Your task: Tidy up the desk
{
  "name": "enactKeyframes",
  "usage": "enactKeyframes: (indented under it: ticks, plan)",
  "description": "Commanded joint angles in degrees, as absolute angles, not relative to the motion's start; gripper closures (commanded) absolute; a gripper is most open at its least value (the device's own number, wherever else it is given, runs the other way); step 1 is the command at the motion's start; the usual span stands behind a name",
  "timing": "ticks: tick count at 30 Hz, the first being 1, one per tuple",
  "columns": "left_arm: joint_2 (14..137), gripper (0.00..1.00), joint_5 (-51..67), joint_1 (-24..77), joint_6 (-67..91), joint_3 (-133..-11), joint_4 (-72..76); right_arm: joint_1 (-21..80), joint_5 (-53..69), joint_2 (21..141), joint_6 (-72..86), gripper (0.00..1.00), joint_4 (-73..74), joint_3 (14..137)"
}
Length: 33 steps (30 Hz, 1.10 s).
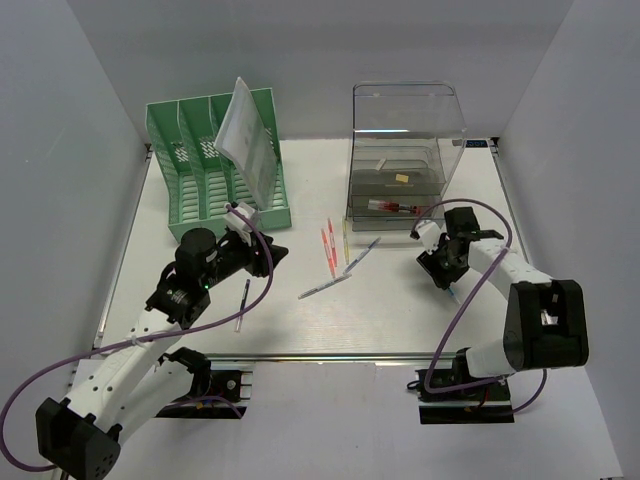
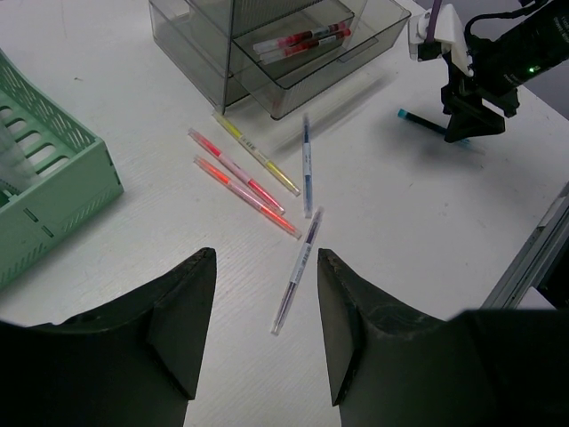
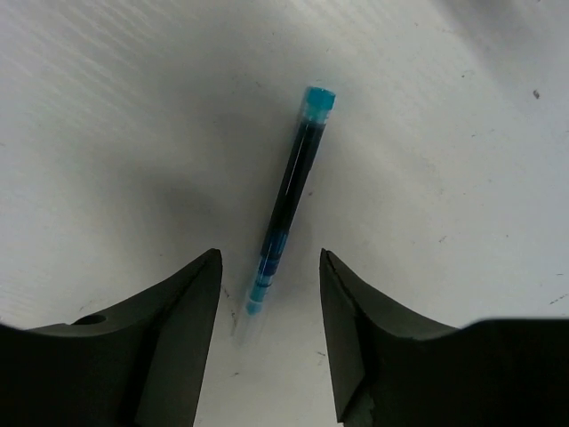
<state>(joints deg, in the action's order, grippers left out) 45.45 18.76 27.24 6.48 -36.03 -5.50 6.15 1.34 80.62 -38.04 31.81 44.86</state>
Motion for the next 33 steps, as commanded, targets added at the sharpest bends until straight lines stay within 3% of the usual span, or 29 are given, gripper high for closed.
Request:
enactKeyframes:
  ticks: [1, 5, 10, 19, 22, 33]
  plan:
    - [45.61, 0.41, 19.34, 27.51, 6.50, -36.04, -4.66, 5.63, 0.61, 82.79, -38.93, 0.47, 29.00, 45.52]
    - [45.70, 0.41, 18.90, 27.51, 6.42, -36.04, -4.75, 4.66, 2.02, 86.39, -39.29, 0.56, 29.44, 46.32]
    - [45.79, 0.41, 18.90, 27.51, 6.33, -35.95, -4.75, 4.22, 3.34, 87.89, -39.37, 0.58, 29.44, 45.88]
    - [45.97, 0.41, 18.98, 27.51, 6.24, -35.95, -4.66, 3.87, 6.41, 87.98, -42.62, 0.89, 31.90, 42.89]
    - [46.05, 0.41, 19.07, 27.51, 6.07, -35.86, -4.66, 3.95, 8.43, 86.32, -45.16, 0.94, 34.44, 43.50]
    - [46.32, 0.41, 18.90, 27.51, 5.71, -35.68, -4.48, 6.68, 22.58, 71.82, -58.97, 0.96, 50.10, 56.59]
